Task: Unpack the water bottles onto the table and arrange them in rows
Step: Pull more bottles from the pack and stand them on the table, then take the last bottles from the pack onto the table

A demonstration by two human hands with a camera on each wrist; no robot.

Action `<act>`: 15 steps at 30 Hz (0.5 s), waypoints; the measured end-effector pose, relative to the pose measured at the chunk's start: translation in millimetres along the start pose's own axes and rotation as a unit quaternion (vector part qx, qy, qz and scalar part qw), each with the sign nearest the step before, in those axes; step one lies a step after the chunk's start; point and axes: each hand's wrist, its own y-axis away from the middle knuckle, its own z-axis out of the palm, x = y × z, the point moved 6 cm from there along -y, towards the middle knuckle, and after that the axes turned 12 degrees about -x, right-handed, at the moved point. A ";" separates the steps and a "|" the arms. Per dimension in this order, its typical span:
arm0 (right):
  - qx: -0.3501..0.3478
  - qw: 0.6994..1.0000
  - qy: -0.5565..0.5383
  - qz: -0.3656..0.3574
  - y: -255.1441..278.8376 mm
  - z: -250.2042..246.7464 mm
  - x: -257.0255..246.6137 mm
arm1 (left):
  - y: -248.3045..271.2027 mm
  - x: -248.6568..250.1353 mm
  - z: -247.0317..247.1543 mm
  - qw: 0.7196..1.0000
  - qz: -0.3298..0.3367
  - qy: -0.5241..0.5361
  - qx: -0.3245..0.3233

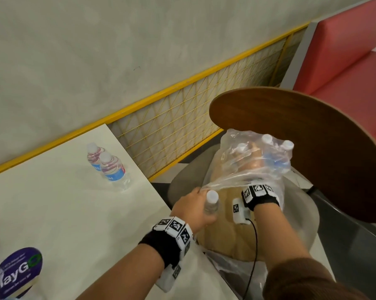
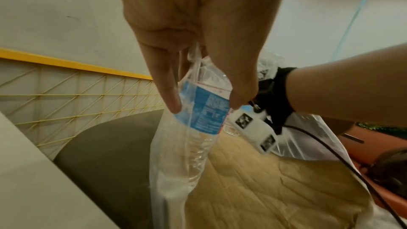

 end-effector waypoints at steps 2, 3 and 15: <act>-0.041 0.997 -0.041 -0.057 12.9 20.2 5.4 | 4.0 -3.4 -1.5 1.000 -0.004 0.003 0.006; -0.025 0.999 0.019 -0.043 14.0 29.3 13.4 | 5.6 -5.5 -0.8 1.000 -0.007 0.012 0.003; 0.132 0.927 -0.293 -0.192 128.5 38.2 10.7 | 63.3 0.1 -19.2 0.977 0.134 0.122 0.109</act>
